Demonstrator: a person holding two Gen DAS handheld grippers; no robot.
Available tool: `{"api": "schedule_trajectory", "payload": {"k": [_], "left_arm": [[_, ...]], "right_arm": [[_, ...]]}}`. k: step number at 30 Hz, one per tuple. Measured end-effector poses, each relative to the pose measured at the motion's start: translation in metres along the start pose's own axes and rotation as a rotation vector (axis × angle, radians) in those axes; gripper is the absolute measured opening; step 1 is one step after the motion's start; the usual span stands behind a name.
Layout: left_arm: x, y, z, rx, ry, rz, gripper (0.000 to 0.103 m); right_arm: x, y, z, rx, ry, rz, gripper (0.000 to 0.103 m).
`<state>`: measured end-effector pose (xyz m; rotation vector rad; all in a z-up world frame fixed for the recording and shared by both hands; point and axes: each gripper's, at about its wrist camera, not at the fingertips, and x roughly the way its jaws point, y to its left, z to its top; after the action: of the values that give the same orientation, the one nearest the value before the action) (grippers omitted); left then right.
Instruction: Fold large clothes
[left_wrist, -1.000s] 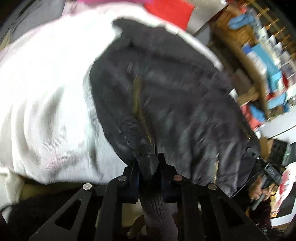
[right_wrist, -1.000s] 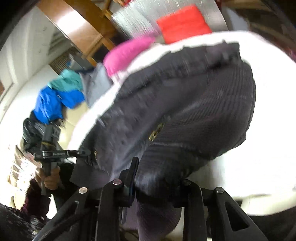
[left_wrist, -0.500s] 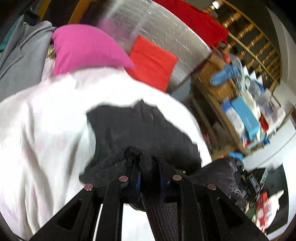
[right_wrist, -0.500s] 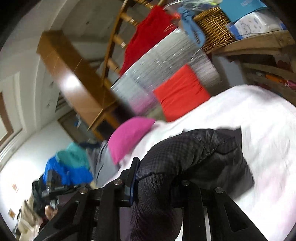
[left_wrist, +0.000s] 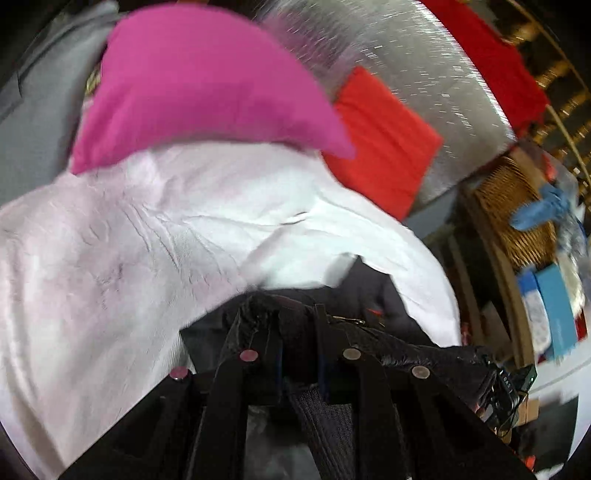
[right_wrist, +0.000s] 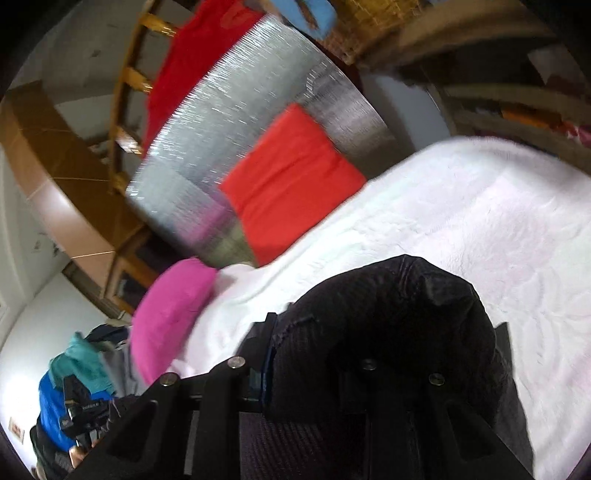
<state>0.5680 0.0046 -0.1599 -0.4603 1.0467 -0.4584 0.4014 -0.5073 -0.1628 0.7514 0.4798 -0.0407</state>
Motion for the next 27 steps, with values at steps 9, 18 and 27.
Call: {"api": "schedule_trajectory", "payload": {"k": [9,18,27], "left_arm": [[0.094,0.033,0.019,-0.127,0.05,-0.039,0.017],[0.043,0.025,0.008,-0.144,-0.136,-0.193,0.079],[-0.029,0.002,-0.07,-0.12,-0.153,-0.15,0.081]], "right_arm": [[0.081,-0.084,0.017,0.29,0.132,0.036,0.031],[0.042,-0.12,0.019,0.549,0.087,0.361,0.085],[-0.052,-0.089,-0.009,0.389,0.054,0.274,0.092]]}}
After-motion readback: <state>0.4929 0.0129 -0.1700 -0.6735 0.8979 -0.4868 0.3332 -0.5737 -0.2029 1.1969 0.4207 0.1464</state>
